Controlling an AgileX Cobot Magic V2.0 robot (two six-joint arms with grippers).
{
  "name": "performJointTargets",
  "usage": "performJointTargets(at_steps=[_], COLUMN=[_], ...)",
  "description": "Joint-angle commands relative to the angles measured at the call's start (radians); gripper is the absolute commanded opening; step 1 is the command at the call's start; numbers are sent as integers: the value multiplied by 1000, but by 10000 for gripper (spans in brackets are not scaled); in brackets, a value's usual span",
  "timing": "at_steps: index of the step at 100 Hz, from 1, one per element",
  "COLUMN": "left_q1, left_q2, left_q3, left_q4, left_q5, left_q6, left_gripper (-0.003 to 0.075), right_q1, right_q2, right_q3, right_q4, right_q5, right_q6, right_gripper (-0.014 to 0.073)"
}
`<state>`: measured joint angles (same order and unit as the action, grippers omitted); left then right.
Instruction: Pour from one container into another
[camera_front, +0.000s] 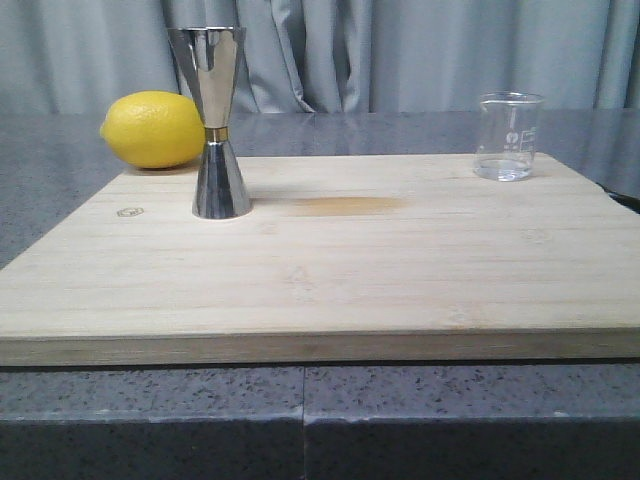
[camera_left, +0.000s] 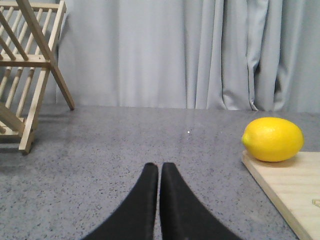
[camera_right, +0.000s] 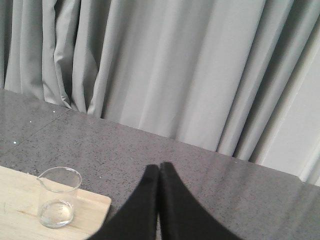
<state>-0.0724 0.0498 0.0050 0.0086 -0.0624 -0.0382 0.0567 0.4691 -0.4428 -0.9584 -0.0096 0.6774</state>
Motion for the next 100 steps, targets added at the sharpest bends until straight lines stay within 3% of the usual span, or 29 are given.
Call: performJointTargets(at_steps=[1, 36, 100], left_q1=[-5, 82, 79], left_q2=[5, -78, -78], left_q3=[28, 28, 28], left_q4=[-9, -18, -18], left_q5=[-45, -6, 37], left_q6=[1, 1, 1], left_gripper=[-19, -19, -19], right_q1=[-5, -5, -5], right_q2=[-1, -1, -1], right_q3=[-26, -26, -26], right_q4=[-3, -3, -3], right_q5=[-35, -35, -35], right_q6=[-5, -5, -5], right_gripper=[-57, -57, -57])
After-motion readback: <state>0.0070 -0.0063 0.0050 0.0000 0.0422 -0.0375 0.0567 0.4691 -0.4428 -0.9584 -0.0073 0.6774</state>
